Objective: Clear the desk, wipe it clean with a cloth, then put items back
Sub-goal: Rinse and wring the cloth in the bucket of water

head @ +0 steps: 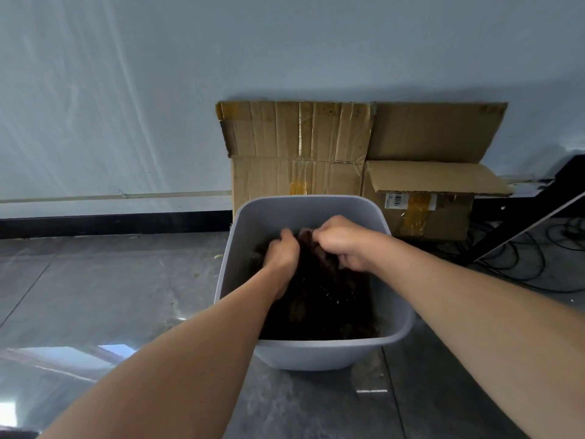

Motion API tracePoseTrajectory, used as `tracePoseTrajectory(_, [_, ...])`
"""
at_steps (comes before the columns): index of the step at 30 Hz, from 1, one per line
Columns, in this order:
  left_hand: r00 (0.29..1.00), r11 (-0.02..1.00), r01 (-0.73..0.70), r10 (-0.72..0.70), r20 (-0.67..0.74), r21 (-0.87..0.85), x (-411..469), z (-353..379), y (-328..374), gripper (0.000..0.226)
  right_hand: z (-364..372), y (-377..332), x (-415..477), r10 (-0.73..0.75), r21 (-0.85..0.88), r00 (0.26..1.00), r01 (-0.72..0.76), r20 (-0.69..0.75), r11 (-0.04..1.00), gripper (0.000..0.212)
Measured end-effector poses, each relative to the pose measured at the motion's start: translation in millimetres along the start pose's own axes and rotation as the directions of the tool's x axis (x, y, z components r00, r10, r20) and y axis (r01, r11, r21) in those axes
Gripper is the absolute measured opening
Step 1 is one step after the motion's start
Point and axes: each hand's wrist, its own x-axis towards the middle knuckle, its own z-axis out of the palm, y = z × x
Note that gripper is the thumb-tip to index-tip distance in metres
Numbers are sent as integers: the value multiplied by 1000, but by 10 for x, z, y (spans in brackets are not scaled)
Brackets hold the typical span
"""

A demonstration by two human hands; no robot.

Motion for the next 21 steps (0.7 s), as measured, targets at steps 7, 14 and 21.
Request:
tracePoseTrajectory(7, [856,880,417,-296,424,-227,-11,-69,10,52,60,14,79,61,264,997,-47,-44,963,21])
tracePoseTrajectory(14, [999,927,-49,41,31,371,183,75,-208,44,153,332,219,5,-431,991,-62,-133,900,68])
tracePoseTrajectory(21, [974,662,-164,-10,227,731,198,85,-266,35,332,423,300,47,-674,998,-7,41,739,38])
